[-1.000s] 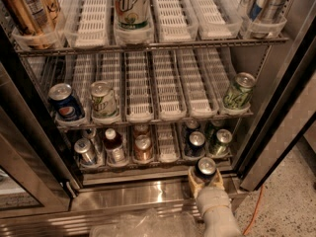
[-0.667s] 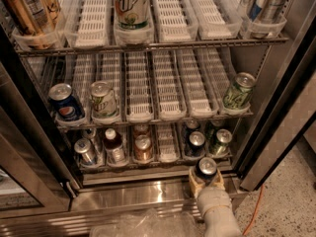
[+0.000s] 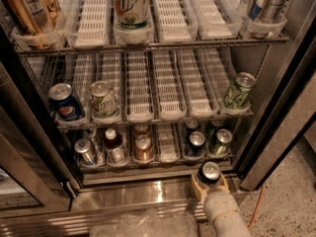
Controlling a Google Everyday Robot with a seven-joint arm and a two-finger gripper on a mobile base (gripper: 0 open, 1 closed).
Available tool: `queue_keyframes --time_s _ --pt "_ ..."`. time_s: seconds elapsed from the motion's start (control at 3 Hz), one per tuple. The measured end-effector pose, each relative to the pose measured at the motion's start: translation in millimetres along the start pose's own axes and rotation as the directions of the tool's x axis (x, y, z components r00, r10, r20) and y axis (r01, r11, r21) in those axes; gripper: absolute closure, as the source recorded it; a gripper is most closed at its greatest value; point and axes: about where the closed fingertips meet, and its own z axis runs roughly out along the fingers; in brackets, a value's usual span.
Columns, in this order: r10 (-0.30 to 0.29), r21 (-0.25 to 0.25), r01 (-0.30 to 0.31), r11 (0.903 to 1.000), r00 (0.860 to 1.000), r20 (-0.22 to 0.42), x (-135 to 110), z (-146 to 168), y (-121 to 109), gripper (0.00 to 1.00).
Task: Pick pepsi can from bottom shelf of fridge
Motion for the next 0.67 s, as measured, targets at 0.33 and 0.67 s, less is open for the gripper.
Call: queue_keyframes --time_s 0.33,0.67 --pt "0.017 -0.035 -0.017 0.9992 1.000 0.002 -0.3 -0.2 9.3 1.00" --pt "0.016 -0.047 -0.017 0.9988 1.000 -0.007 0.4 -0.8 12.4 1.00"
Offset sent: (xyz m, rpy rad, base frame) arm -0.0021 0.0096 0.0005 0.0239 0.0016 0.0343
